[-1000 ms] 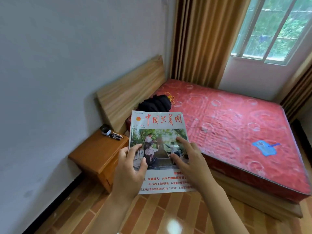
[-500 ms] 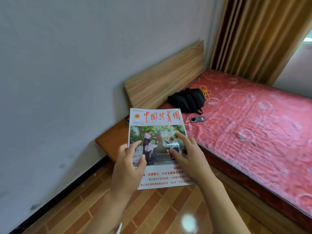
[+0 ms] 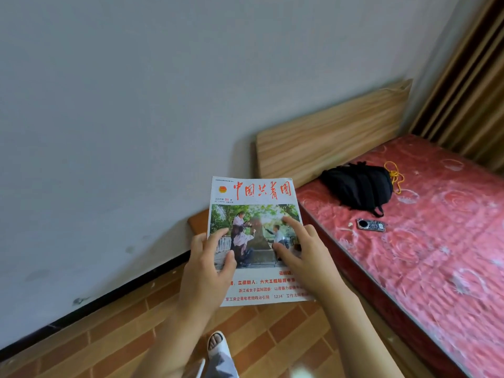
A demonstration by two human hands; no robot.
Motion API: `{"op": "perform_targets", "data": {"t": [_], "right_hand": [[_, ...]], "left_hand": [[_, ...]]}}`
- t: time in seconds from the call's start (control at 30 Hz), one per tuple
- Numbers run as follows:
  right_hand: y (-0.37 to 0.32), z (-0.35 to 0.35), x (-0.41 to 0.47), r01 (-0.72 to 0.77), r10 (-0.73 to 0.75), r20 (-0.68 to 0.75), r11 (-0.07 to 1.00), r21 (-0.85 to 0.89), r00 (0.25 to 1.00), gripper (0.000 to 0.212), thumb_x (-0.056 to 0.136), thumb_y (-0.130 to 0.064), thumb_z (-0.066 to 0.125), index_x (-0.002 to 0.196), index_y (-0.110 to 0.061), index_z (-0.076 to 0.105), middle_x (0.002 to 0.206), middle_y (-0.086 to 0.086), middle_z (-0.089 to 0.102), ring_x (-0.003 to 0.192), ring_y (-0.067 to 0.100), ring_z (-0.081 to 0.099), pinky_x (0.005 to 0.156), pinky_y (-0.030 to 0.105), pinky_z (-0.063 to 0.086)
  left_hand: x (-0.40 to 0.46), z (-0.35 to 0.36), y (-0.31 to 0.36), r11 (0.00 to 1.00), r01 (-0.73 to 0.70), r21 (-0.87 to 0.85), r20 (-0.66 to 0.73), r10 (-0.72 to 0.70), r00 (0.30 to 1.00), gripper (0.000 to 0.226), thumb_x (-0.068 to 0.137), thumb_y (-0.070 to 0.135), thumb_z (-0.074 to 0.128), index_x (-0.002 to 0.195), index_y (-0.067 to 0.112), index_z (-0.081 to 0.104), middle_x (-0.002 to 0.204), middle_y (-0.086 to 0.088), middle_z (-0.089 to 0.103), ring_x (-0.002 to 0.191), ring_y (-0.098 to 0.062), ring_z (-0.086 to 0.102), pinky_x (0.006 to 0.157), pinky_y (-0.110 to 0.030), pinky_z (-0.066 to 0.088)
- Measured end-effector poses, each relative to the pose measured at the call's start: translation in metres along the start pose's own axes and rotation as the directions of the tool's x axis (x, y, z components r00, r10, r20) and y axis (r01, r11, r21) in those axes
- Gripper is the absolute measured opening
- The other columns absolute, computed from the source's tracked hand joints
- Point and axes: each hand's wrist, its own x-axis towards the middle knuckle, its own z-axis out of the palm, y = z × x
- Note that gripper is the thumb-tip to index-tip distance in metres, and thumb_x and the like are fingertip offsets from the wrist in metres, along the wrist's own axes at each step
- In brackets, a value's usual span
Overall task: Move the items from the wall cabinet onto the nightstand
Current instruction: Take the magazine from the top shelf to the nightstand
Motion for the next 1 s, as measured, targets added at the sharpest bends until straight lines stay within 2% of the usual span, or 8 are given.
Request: {"op": "perform_targets", "data": {"t": [0.23, 0.37, 0.53, 0.6, 0.67, 0.73, 0.87, 1.0], "right_hand": [[-0.021, 0.054, 0.115, -0.046, 0.048, 0.065, 0.998, -0.035, 0.997, 0.063, 0.096, -0.062, 0.057, 0.151, -0.055, 0.027, 0.113, -0.018, 0.044, 0.083, 0.005, 0.066, 0.067, 0.034, 0.061], [-0.035, 0.092, 0.171, -0.059, 0.066, 0.122, 0.996, -0.062, 0.99, 0.062, 0.098, -0.06, 0.056, 0.152, -0.052, 0.027, 0.127, -0.015, 0.044, 0.086, 0.003, 0.065, 0.066, 0.028, 0.059], [-0.04, 0.129, 0.225, -0.07, 0.092, 0.228, 0.992, -0.103, 0.969, 0.064, 0.098, -0.063, 0.054, 0.154, -0.052, 0.026, 0.128, -0.015, 0.043, 0.089, 0.005, 0.065, 0.071, 0.032, 0.06], [-0.038, 0.142, 0.243, -0.083, 0.111, 0.27, 0.99, -0.115, 0.956, 0.063, 0.099, -0.061, 0.055, 0.155, -0.05, 0.027, 0.128, -0.015, 0.042, 0.088, 0.003, 0.064, 0.066, 0.025, 0.058], [-0.031, 0.156, 0.262, -0.075, 0.118, 0.306, 0.986, -0.15, 0.945, 0.063, 0.1, -0.059, 0.054, 0.155, -0.048, 0.027, 0.129, -0.012, 0.044, 0.084, -0.002, 0.058, 0.059, 0.018, 0.051], [-0.023, 0.169, 0.281, -0.079, 0.131, 0.35, 0.984, -0.158, 0.928, 0.064, 0.1, -0.06, 0.053, 0.156, -0.048, 0.026, 0.126, -0.011, 0.045, 0.083, -0.001, 0.058, 0.055, 0.017, 0.048], [0.007, 0.197, 0.318, -0.125, 0.165, 0.424, 0.985, -0.119, 0.89, 0.065, 0.099, -0.059, 0.056, 0.156, -0.05, 0.024, 0.125, -0.012, 0.043, 0.082, 0.005, 0.067, 0.059, 0.023, 0.059], [0.049, 0.225, 0.354, -0.159, 0.198, 0.487, 0.98, -0.12, 0.851, 0.066, 0.098, -0.058, 0.057, 0.154, -0.053, 0.022, 0.126, -0.011, 0.043, 0.081, 0.009, 0.071, 0.058, 0.026, 0.062]], "left_hand": [[0.107, -0.009, -0.078, 1.0, 0.029, 0.002, 0.012, -0.029, 0.999, 0.042, 0.099, 0.037, 0.057, 0.14, 0.035, 0.05, 0.125, 0.008, 0.043, 0.095, -0.009, 0.067, 0.053, -0.027, 0.06], [0.152, -0.017, -0.128, 0.994, 0.104, -0.024, 0.066, -0.102, 0.993, 0.041, 0.1, 0.039, 0.056, 0.14, 0.039, 0.048, 0.129, 0.008, 0.042, 0.092, -0.015, 0.071, 0.049, -0.025, 0.059], [0.185, -0.019, -0.173, 0.983, 0.184, 0.013, 0.089, -0.185, 0.979, 0.043, 0.099, 0.044, 0.054, 0.141, 0.042, 0.045, 0.129, 0.008, 0.041, 0.092, -0.014, 0.07, 0.048, -0.024, 0.058], [0.192, -0.016, -0.188, 0.974, 0.223, 0.034, 0.098, -0.225, 0.969, 0.044, 0.1, 0.044, 0.054, 0.143, 0.042, 0.044, 0.131, 0.007, 0.04, 0.094, -0.012, 0.069, 0.049, -0.023, 0.058], [0.2, -0.01, -0.204, 0.968, 0.243, 0.058, 0.103, -0.248, 0.963, 0.046, 0.1, 0.044, 0.053, 0.145, 0.041, 0.043, 0.134, 0.006, 0.04, 0.095, -0.011, 0.068, 0.049, -0.022, 0.058], [0.209, -0.001, -0.219, 0.957, 0.283, 0.065, 0.113, -0.289, 0.951, 0.047, 0.1, 0.044, 0.053, 0.146, 0.041, 0.042, 0.137, 0.006, 0.039, 0.096, -0.012, 0.068, 0.048, -0.02, 0.057], [0.23, 0.026, -0.249, 0.936, 0.332, 0.118, 0.116, -0.345, 0.931, 0.05, 0.099, 0.046, 0.053, 0.147, 0.038, 0.04, 0.141, 0.005, 0.039, 0.094, -0.012, 0.068, 0.048, -0.018, 0.056], [0.249, 0.061, -0.279, 0.926, 0.345, 0.152, 0.124, -0.364, 0.923, 0.054, 0.096, 0.051, 0.047, 0.148, 0.034, 0.043, 0.14, 0.001, 0.042, 0.094, -0.011, 0.068, 0.051, -0.014, 0.056]]}}
